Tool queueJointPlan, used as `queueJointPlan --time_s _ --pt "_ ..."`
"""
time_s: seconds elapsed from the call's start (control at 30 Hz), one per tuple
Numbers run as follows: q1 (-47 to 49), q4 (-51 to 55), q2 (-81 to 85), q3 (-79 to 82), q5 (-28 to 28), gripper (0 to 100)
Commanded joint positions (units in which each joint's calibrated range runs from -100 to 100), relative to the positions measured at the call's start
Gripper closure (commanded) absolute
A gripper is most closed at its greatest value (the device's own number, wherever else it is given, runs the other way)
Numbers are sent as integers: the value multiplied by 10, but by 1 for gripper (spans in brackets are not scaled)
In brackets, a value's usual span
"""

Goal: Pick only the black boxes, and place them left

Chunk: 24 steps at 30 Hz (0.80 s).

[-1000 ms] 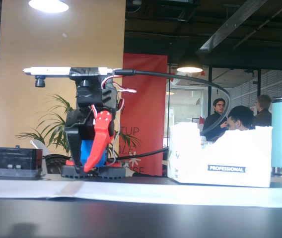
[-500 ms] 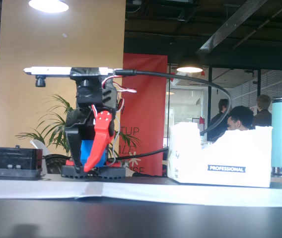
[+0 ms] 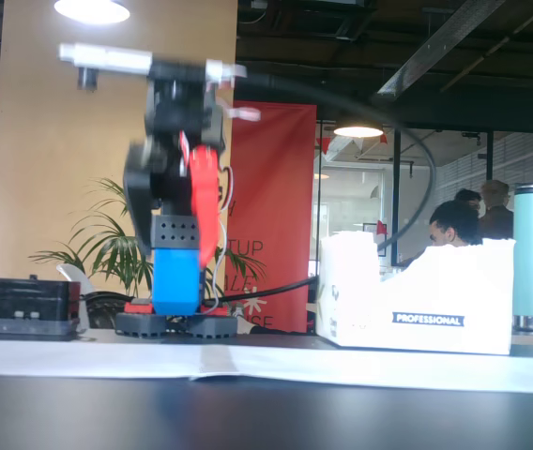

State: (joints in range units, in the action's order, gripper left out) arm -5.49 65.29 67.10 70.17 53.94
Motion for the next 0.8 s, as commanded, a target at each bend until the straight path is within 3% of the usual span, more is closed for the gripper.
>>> queueJointPlan --time_s 0.0,0.27,0.33,0.5,0.77 --pt "-4 4 -114 -249 -2 70" --pt "-20 5 -233 -485 2 69" --pt "-29 5 -249 -535 11 63" --pt "-85 5 -275 -576 92 48" --pt "-226 5 -337 -576 174 47"
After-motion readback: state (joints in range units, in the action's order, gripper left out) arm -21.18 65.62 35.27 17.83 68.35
